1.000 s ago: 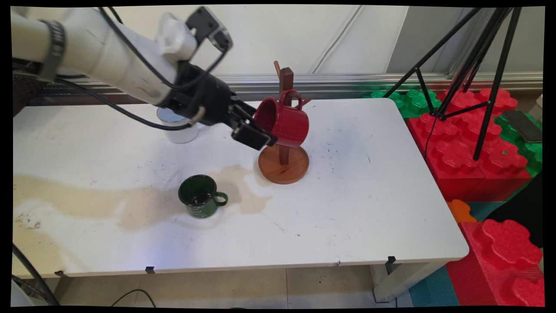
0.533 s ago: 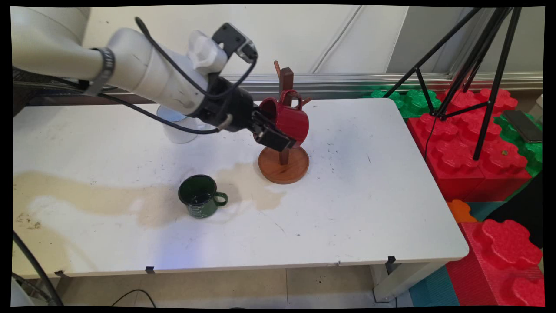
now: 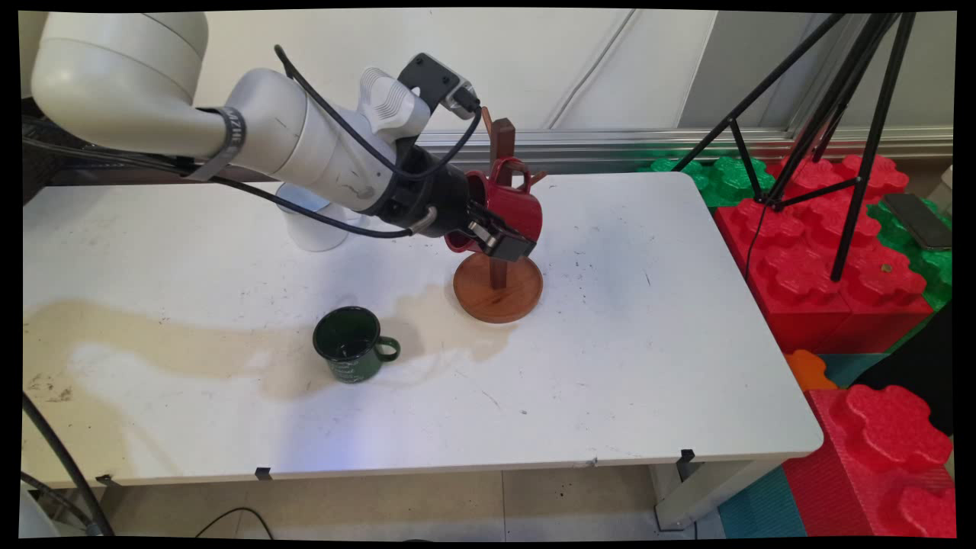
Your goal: Pick up the red mug from the rack, then place the picked object on the table
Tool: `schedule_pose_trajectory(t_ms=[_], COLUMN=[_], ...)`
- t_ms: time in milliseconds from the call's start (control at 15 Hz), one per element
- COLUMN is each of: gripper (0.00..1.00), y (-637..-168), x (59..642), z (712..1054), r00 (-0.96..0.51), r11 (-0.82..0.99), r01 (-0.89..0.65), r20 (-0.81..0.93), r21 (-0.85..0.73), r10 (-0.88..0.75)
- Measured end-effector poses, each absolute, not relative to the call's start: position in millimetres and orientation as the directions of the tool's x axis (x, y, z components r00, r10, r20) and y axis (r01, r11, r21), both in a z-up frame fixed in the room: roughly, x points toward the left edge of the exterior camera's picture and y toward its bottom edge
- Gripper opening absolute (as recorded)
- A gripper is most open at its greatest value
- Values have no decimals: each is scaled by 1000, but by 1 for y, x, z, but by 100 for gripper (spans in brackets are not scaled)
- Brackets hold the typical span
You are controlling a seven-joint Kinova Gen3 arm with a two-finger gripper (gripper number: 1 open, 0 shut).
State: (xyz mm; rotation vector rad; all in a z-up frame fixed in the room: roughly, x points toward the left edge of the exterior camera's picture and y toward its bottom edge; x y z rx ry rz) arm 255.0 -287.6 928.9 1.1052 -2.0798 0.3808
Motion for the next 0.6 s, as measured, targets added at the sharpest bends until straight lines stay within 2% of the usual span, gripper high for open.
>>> schedule_pose_trajectory(t_ms=[600], gripper=[0], y=[-281], x=[248], z=[934], r00=[-325], r11=[545], r01=[-834], r20=[721], r21=[87], r10=[-612])
